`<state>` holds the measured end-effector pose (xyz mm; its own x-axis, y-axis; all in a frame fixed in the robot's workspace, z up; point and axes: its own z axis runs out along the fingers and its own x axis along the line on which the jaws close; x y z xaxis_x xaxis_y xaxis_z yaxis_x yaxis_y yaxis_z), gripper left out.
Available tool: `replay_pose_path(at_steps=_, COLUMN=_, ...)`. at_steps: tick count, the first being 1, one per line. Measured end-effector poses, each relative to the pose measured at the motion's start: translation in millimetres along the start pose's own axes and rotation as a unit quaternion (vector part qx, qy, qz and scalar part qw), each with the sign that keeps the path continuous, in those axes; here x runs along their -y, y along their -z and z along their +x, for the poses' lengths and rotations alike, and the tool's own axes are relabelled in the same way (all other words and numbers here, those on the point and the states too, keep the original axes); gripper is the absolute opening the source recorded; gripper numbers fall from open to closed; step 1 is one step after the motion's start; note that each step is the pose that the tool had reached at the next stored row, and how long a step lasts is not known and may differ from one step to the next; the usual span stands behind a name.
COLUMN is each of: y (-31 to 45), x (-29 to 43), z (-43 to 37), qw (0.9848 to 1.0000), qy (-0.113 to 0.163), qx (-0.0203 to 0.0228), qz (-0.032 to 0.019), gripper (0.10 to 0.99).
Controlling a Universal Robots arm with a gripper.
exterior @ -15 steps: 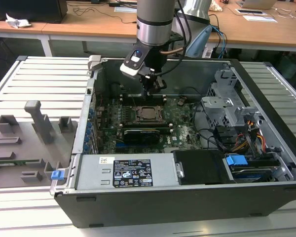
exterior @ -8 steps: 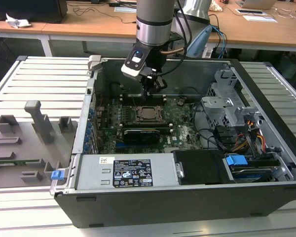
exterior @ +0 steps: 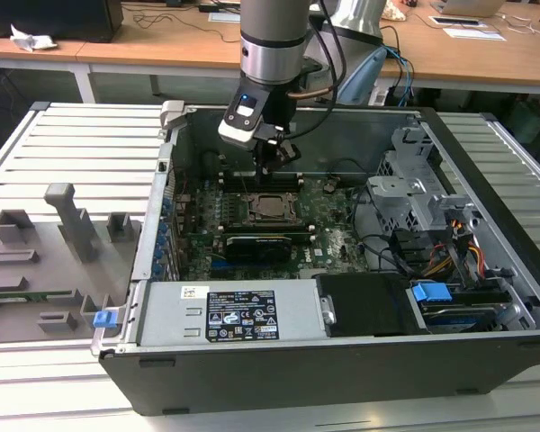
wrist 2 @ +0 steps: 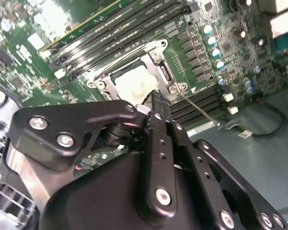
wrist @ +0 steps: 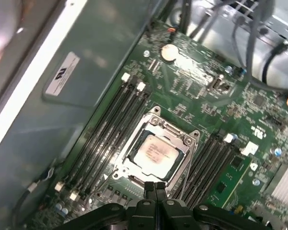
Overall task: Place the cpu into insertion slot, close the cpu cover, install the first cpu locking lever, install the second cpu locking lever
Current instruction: 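Install the first cpu locking lever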
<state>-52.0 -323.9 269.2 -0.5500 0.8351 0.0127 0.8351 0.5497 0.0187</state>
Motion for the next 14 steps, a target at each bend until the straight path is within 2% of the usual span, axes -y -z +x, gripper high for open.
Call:
replay_pose_path(at_steps=3, y=-0.2, x=0.0, z=0.0, qw=0.9995, qy=0.030, qx=-0.0006, qz=0.0004, gripper=0.106)
replay_pose_path(at_steps=5, y=-0.3, x=0.0, z=0.0, qw=0.9976, qy=0.069, qx=-0.0013, qz=0.0009, gripper=0.106)
replay_pose_path(at_steps=7, y=-0.4, x=0.0, z=0.0, qw=0.9961, qy=0.088, qx=-0.0017, qz=0.0011, gripper=0.106)
replay_pose_path(at_steps=9, y=-0.5, x=0.0, z=0.0, qw=0.9938, qy=0.111, qx=-0.0021, qz=0.0014, gripper=0.106)
replay_pose_path(at_steps=13, y=-0.6, x=0.0, z=0.0, qw=0.9882, qy=0.153, qx=-0.0029, qz=0.0019, gripper=0.106)
replay_pose_path(at_steps=14, y=-0.6, x=0.0, z=0.0, qw=0.9853, qy=0.171, qx=-0.0032, qz=0.0022, gripper=0.106)
